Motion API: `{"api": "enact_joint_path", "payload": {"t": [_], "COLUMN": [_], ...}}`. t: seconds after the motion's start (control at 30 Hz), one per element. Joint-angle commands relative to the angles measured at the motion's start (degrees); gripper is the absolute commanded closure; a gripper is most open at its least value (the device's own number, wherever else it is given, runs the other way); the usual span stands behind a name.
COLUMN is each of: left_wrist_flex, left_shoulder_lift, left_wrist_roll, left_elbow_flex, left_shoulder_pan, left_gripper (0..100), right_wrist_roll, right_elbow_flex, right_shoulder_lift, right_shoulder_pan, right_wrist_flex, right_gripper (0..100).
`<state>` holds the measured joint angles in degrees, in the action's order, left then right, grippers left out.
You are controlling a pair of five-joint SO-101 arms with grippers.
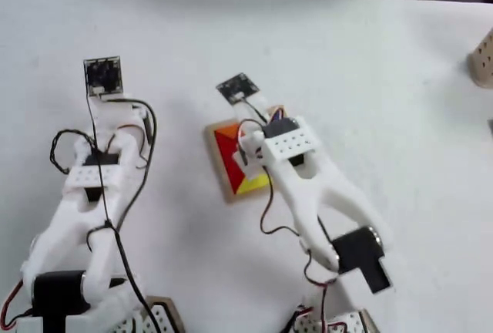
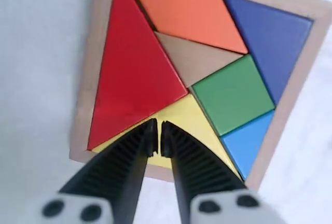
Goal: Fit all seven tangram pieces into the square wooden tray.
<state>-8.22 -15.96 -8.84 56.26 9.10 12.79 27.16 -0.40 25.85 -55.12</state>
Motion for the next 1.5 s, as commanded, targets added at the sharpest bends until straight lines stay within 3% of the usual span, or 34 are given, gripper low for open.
{"api": "enact_joint_path", "payload": {"t": [0.0, 0.2, 0.33, 0.5, 0.63, 0.83, 1.07, 1.47], "left_wrist_flex": [1.41, 1.41, 1.05, -5.45, -5.71, -6.15, -23.21, -53.19], "left_shoulder_lift": [-2.33, -2.33, -2.68, -4.35, -13.49, -31.87, -52.09, -89.71], "left_wrist_roll": [1.58, 1.58, 1.58, 1.58, 1.67, 5.27, 17.93, 19.25], "left_elbow_flex": [-0.44, -0.44, -0.35, -0.26, 6.51, 22.15, 31.82, 40.62], "left_shoulder_pan": [-0.84, -0.84, -0.75, -2.86, -5.23, -2.51, 1.63, 1.89], "left_gripper": [97, 98, 98, 98, 98, 98, 98, 97], "right_wrist_roll": [0.88, 1.32, 1.32, 1.41, 0.97, 0.79, 0.79, 0.97], "right_elbow_flex": [1.14, 11.52, 23.12, 34.64, 38.33, 41.67, 45.63, 46.24], "right_shoulder_lift": [-8.48, -18.86, -30.55, -40.22, -42.42, -42.59, -42.59, -42.59], "right_shoulder_pan": [-2.86, -8.13, -13.23, -18.15, -18.95, -18.42, -18.42, -16.75], "right_wrist_flex": [-2.68, -2.24, 6.02, 12.88, 12.79, 12.79, 12.79, 12.79], "right_gripper": [98.1, 98.1, 98.1, 98.1, 97.8, 97.8, 98.0, 98.0]}}
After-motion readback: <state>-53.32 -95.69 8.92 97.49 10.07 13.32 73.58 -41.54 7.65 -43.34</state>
